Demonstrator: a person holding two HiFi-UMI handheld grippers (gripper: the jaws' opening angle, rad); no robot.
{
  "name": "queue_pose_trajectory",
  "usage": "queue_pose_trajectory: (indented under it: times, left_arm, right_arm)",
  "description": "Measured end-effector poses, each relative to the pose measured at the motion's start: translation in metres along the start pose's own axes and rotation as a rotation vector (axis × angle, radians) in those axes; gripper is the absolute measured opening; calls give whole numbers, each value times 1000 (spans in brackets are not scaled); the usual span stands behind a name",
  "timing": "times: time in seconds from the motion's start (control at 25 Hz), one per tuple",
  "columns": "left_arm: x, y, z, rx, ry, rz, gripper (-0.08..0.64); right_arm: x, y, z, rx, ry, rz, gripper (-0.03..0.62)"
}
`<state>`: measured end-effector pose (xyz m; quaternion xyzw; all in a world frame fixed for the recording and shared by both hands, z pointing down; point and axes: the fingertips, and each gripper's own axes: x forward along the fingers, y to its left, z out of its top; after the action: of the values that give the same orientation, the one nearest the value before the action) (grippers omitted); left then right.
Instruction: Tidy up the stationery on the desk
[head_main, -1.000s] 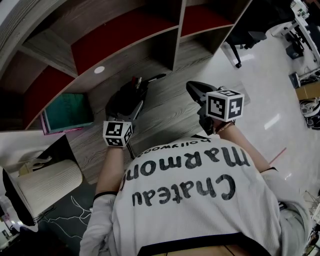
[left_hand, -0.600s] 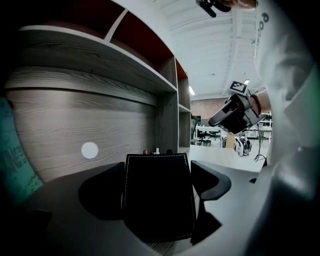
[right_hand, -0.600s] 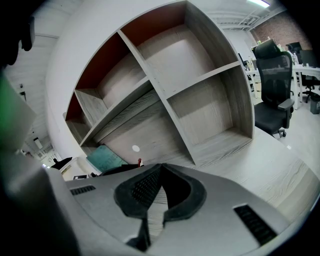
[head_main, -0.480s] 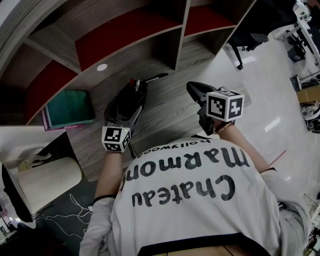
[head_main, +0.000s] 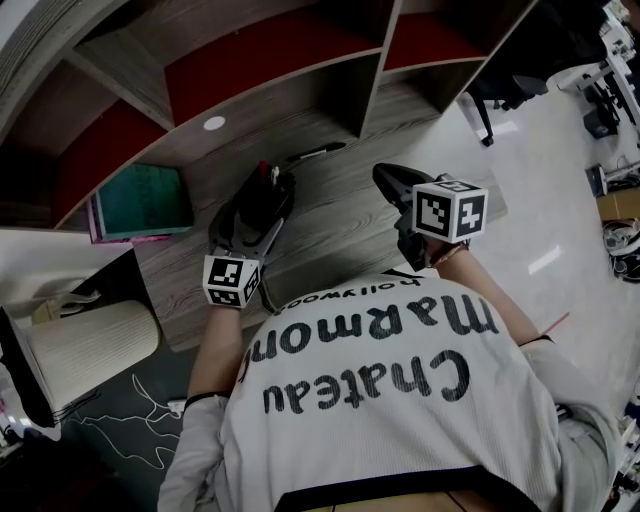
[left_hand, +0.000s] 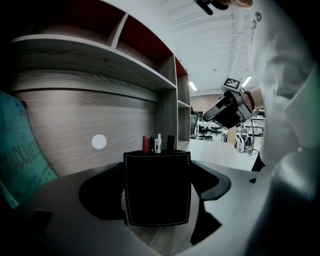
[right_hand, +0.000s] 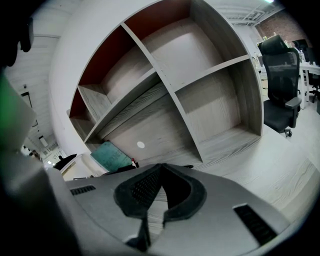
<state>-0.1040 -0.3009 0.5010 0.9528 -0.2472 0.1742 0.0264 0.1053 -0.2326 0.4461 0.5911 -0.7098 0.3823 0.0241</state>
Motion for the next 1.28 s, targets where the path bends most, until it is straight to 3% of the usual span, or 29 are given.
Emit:
queue_pose_trajectory:
  times: [0.88,1.28]
  left_arm:
    - [-24,1,-32,4,116,77,391]
    - [-28,-2,-39,-42,127,194,391]
  right_arm:
    - [6,-1,7,-58,52,68,17]
    - [11,-4,6,-101,116,140,17]
